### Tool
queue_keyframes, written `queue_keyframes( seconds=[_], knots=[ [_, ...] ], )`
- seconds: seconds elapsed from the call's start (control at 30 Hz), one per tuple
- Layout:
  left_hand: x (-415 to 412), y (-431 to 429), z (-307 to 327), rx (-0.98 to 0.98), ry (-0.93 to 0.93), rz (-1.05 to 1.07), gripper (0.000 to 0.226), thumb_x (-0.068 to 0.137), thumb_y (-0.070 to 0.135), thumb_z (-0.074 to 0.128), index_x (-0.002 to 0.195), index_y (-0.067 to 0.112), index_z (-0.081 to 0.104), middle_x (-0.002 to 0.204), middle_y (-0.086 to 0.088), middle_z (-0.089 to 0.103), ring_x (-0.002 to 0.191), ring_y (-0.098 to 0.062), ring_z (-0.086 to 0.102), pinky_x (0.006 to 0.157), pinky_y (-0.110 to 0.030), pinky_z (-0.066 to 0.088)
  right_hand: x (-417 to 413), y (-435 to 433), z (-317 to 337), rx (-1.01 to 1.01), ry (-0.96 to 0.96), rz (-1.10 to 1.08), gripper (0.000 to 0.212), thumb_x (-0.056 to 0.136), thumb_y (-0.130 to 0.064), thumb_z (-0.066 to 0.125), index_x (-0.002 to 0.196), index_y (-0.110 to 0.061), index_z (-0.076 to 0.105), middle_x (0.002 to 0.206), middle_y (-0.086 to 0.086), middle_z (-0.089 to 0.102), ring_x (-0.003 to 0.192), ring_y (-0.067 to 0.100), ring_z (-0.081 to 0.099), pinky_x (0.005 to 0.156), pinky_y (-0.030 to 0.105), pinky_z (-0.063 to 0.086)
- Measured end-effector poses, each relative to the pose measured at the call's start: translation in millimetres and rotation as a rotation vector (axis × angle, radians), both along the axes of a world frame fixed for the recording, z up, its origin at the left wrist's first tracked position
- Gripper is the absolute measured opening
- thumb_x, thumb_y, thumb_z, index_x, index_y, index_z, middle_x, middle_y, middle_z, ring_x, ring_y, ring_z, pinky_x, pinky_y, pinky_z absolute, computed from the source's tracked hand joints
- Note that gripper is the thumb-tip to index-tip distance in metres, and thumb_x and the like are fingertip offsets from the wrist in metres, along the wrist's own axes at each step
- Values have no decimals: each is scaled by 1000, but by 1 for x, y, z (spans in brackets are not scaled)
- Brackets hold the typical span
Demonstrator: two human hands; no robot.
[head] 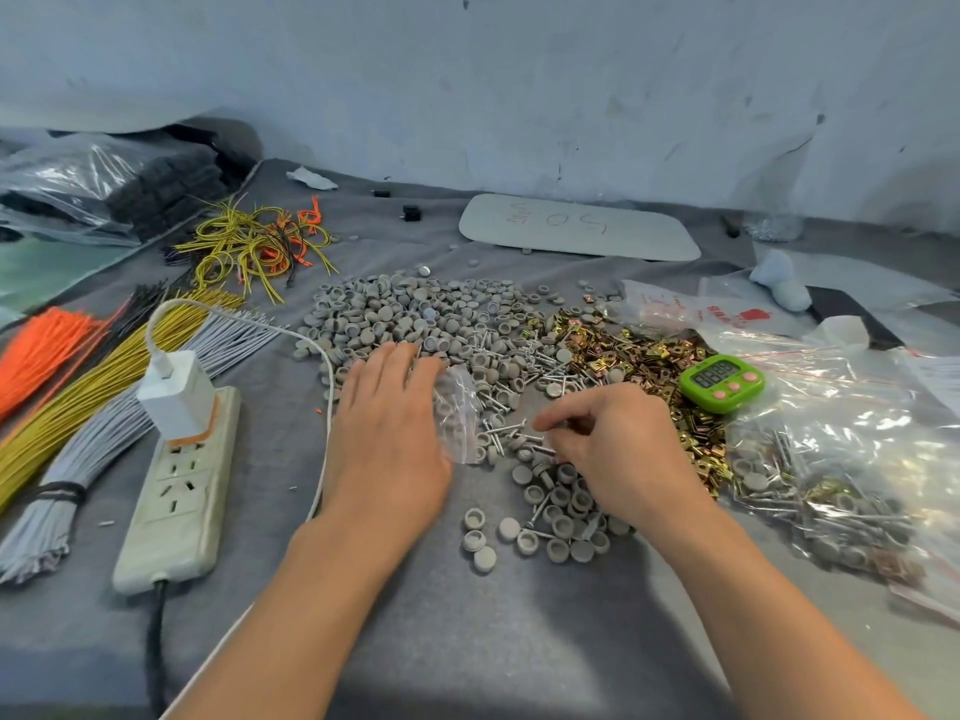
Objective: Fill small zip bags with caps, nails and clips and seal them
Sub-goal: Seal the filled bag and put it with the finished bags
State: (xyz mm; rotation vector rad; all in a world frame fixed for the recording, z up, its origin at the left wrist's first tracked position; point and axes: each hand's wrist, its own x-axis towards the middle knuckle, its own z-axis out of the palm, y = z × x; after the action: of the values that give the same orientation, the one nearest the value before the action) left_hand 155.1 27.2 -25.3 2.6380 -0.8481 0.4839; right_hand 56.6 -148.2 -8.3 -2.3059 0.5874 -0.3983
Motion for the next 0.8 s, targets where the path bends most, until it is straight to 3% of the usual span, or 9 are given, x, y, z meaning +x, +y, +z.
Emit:
queue_keyframes(
  seconds=[0.1, 0.2, 0.3, 0.4, 0.53, 0.8],
  knots=[
    [2, -1, -1, -32, 29, -7, 68, 79, 12, 70, 142, 21, 46, 147, 1, 44, 143, -21, 32, 124, -34, 19, -2, 2, 2, -33, 41, 49, 31, 93, -10, 73, 82, -37, 81, 76, -18, 71, 58, -2, 66, 49, 12, 49],
    [-1, -3, -3, -92, 86, -15, 66, 79, 19, 74, 139, 22, 46, 137, 5, 47, 132, -17, 40, 119, -34, 30, -3, 8, 0, -118, 132, 116, 30, 94, -10, 70, 91, -37, 82, 87, -12, 76, 69, 6, 70, 69, 27, 62],
    [-3, -5, -6, -122, 108, -23, 67, 80, 26, 78, 138, 24, 46, 133, 8, 48, 127, -15, 43, 114, -33, 34, -5, 7, 1, -233, 238, 162, 39, 94, -3, 63, 102, -37, 81, 93, -5, 78, 81, 16, 72, 79, 36, 63],
    [-2, -6, -6, -144, 104, -26, 64, 79, 25, 78, 135, 23, 48, 129, 7, 51, 122, -15, 45, 111, -33, 35, -5, 5, 5, -398, 327, 224, 45, 85, 6, 62, 103, -31, 80, 89, -1, 77, 81, 20, 71, 77, 35, 62],
    [-2, -6, -6, -148, 102, -9, 62, 79, 24, 78, 133, 23, 49, 128, 7, 51, 121, -16, 46, 110, -33, 36, -4, 8, 9, -517, 414, 286, 36, 78, 6, 60, 99, -16, 79, 85, 8, 76, 77, 25, 70, 72, 38, 62],
    [-4, -8, -9, -164, 157, -34, 58, 82, 29, 78, 131, 27, 47, 123, 14, 47, 117, -10, 45, 100, -23, 32, -1, 4, 10, -473, 407, 248, 42, 85, 4, 67, 100, -31, 83, 92, -4, 78, 81, 18, 72, 77, 33, 63]
  ],
)
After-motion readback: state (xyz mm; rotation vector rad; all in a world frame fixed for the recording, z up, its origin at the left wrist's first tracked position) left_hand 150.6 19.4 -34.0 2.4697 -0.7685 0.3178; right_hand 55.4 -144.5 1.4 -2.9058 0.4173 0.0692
